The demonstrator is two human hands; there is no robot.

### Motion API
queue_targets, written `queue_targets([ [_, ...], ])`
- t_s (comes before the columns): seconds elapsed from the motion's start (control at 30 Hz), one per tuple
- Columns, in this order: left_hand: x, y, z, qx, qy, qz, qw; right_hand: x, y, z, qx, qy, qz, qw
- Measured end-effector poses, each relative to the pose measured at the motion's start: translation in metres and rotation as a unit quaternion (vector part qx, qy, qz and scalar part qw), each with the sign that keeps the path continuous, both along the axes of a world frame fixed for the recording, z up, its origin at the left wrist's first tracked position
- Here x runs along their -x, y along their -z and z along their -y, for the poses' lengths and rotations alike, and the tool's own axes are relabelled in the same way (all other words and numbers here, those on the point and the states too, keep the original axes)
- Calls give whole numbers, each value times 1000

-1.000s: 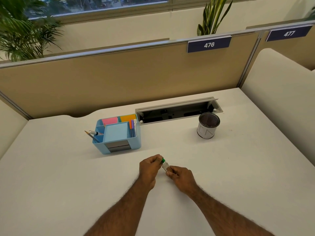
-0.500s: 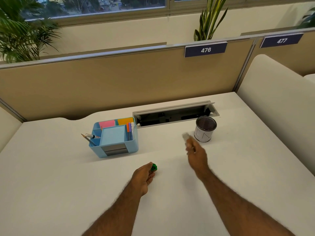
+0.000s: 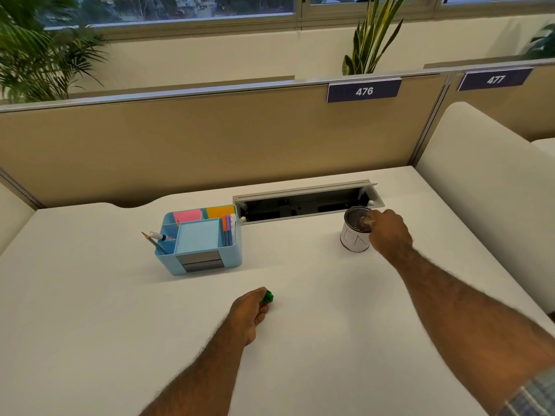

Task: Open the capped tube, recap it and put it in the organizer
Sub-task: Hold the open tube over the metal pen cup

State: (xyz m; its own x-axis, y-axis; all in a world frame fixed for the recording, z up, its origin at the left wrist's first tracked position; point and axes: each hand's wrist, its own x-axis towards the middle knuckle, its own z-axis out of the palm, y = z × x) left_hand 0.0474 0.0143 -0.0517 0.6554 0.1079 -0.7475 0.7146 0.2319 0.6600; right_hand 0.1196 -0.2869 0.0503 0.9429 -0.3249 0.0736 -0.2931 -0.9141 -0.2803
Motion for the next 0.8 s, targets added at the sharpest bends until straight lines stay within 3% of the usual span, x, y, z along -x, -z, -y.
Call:
queue_targets([
  [0.13, 0, 1, -2, -5, 6, 3, 1000, -2, -7, 4, 46, -9, -44, 998],
  [0.47, 1, 2, -1, -13, 11, 7, 1000, 0, -11, 1, 87, -6, -47, 995],
  [0.6, 1, 2, -1, -17, 12, 4, 1000, 0, -9, -1, -52, 48, 30, 997],
  [0.8, 3, 3, 0, -17, 7, 6, 1000, 9, -3, -23, -293, 75, 152, 941],
])
